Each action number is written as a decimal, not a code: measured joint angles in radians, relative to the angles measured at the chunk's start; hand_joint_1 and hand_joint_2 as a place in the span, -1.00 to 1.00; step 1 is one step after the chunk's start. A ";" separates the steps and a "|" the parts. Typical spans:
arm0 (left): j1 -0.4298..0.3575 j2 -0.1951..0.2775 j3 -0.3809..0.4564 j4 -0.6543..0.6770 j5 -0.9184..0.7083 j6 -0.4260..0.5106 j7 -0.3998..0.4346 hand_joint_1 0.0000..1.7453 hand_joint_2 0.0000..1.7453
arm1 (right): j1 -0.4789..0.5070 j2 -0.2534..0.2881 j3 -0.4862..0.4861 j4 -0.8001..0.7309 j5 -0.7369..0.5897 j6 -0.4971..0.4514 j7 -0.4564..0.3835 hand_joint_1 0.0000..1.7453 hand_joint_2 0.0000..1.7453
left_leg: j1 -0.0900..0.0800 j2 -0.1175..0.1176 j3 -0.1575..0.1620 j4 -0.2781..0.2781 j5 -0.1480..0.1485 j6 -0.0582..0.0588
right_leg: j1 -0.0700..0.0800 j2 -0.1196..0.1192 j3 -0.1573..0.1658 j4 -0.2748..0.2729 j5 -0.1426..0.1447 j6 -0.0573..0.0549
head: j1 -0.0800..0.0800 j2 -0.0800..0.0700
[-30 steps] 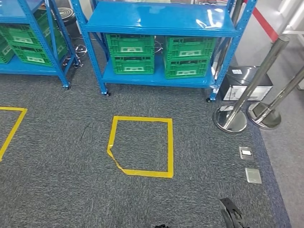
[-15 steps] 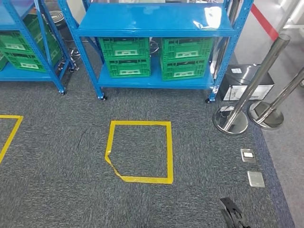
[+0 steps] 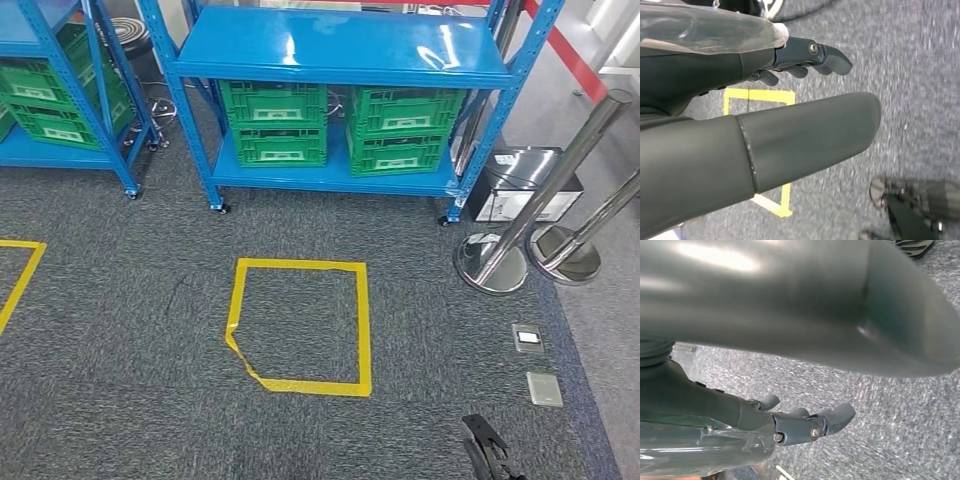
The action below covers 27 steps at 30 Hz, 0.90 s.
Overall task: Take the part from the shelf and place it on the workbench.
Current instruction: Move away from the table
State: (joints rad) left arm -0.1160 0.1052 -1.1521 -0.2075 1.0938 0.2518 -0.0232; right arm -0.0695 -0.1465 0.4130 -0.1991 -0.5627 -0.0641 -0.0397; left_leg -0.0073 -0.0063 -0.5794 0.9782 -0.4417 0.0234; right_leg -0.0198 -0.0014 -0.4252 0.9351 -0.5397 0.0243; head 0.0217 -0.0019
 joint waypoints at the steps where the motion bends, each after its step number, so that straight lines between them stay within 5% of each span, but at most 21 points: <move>1: 0.000 0.000 0.000 0.000 0.001 0.000 0.000 -1.00 -1.00 | 0.000 0.000 0.001 0.000 0.000 0.000 0.000 -1.00 -1.00 | -0.001 0.000 0.000 0.000 -0.001 0.002 | -0.001 0.000 0.001 -0.002 0.000 0.003 | 0.001 0.000; 8: -0.002 0.000 0.000 0.000 0.004 0.000 0.001 -1.00 -1.00 | -0.002 0.000 0.005 -0.001 0.000 0.002 0.000 -1.00 -1.00 | 0.000 0.005 0.010 -0.017 0.001 0.023 | -0.007 -0.001 -0.004 0.015 -0.016 0.028 | 0.003 0.000; 11: -0.002 0.000 0.000 0.000 0.004 0.002 0.001 -1.00 -1.00 | -0.002 0.000 0.007 -0.001 0.000 0.002 0.000 -1.00 -1.00 | 0.002 0.014 0.022 -0.030 0.003 0.029 | -0.007 0.000 -0.097 0.205 -0.104 0.027 | 0.018 0.000; 13: -0.002 0.001 0.000 0.000 0.006 0.005 0.001 -1.00 -1.00 | -0.001 0.000 0.008 -0.001 0.000 0.004 0.001 -1.00 -1.00 | 0.001 0.018 0.025 -0.030 0.002 0.029 | -0.008 0.000 -0.159 0.306 -0.126 0.027 | 0.022 0.000; 14: -0.002 0.001 0.000 0.000 0.006 0.006 0.002 -1.00 -1.00 | -0.001 0.000 0.009 -0.001 -0.001 0.006 0.002 -1.00 -1.00 | 0.002 0.020 0.028 -0.030 0.000 0.027 | -0.008 -0.001 -0.164 0.300 -0.105 0.026 | 0.024 0.000; 16: -0.001 0.000 0.000 0.000 0.006 0.006 0.002 -1.00 -1.00 | -0.001 0.000 0.010 -0.001 -0.001 0.006 0.003 -1.00 -1.00 | 0.003 0.024 0.035 -0.028 -0.004 0.020 | -0.009 -0.005 -0.126 0.193 -0.026 0.023 | 0.028 0.000; 18: -0.001 -0.001 0.000 0.000 0.006 0.006 0.002 -1.00 -1.00 | -0.001 -0.001 0.010 -0.001 -0.001 0.006 0.003 -1.00 -1.00 | 0.005 0.027 0.040 -0.027 -0.007 0.016 | -0.010 -0.009 -0.091 0.108 0.024 0.021 | 0.030 0.000; 23: -0.002 -0.001 0.000 0.000 0.006 0.006 0.002 -1.00 -1.00 | -0.002 0.000 0.010 -0.001 -0.001 0.006 0.003 -1.00 -1.00 | 0.003 0.029 0.041 -0.024 -0.010 0.010 | -0.008 -0.022 -0.073 0.062 0.036 0.020 | 0.033 0.000; 25: -0.002 0.000 0.000 0.000 0.006 0.006 0.002 -1.00 -1.00 | -0.003 0.000 0.014 -0.001 -0.001 0.007 0.003 -1.00 -1.00 | 0.003 0.032 0.035 -0.008 -0.021 -0.011 | -0.003 -0.016 -0.069 0.032 0.046 -0.001 | 0.023 0.000; 27: -0.002 0.000 0.000 0.000 0.006 0.006 0.002 -1.00 -1.00 | -0.004 0.001 0.017 -0.001 -0.001 0.007 0.003 -1.00 -1.00 | 0.007 0.026 -0.007 0.083 -0.075 -0.032 | 0.002 0.005 -0.077 0.028 0.056 -0.025 | 0.003 0.000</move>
State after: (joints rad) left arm -0.1184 0.1057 -1.1521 -0.2075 1.0998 0.2583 -0.0210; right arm -0.0738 -0.1457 0.4300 -0.1999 -0.5634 -0.0570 -0.0366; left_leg -0.0006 0.0200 -0.5861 1.0614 -0.5170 -0.0086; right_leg -0.0176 0.0034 -0.5021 0.9636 -0.4838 -0.0011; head 0.0247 -0.0019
